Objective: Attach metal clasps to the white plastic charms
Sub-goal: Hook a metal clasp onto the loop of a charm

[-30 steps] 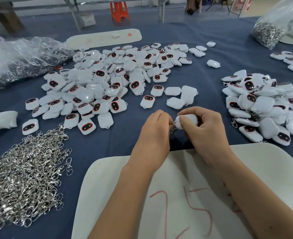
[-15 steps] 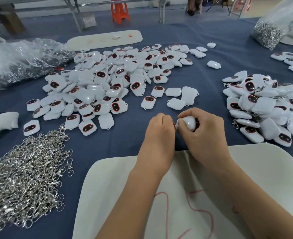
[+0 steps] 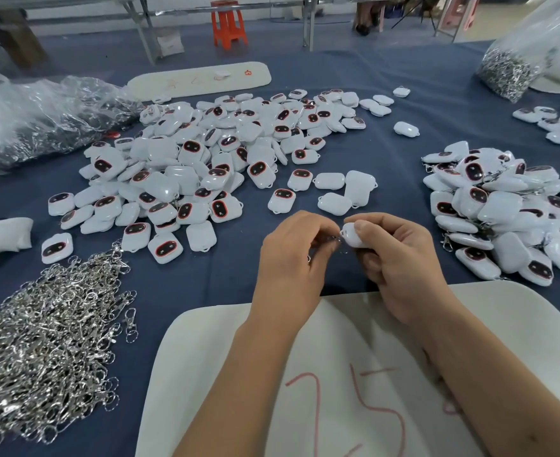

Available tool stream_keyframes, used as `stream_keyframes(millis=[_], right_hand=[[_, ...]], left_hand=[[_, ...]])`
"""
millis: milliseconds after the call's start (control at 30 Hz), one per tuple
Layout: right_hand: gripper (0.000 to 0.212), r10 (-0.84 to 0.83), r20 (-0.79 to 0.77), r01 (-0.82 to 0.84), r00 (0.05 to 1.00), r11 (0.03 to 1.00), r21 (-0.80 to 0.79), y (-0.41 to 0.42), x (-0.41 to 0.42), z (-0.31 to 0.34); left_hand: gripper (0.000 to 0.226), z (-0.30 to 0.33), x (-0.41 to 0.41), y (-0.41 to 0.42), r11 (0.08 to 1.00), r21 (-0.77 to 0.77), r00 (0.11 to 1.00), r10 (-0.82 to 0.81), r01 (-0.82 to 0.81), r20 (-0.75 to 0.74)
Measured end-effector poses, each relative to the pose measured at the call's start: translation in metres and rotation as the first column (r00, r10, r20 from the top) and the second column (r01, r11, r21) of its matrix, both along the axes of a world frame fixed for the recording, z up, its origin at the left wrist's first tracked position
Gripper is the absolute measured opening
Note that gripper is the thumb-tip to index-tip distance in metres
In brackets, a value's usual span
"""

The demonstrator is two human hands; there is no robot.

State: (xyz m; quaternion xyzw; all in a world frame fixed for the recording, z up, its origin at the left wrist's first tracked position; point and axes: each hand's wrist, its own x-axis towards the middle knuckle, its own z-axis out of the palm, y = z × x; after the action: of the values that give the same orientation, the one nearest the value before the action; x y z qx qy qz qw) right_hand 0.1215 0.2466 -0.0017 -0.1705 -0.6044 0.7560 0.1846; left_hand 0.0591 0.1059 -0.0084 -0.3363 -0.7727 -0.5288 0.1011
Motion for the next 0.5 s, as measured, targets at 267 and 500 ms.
stream_keyframes(millis=[267,500], right_hand=[[0.019,-0.007,-0.019,0.009,1.000,0.995,0.098,0.000,0.001,-0.001],[0.009,-0.113,-0.164,0.200,0.980,0.546,0.814,-0.014,0.004,-0.001]], left_hand=[[0.008,0.002,-0.003,-0.005,0.998,-0.055,1.000,-0.008,0.008,0.009],[0.035,0.009,0.005,0.003,0.921,-0.347,0.962,0.086,-0.177,-0.260]])
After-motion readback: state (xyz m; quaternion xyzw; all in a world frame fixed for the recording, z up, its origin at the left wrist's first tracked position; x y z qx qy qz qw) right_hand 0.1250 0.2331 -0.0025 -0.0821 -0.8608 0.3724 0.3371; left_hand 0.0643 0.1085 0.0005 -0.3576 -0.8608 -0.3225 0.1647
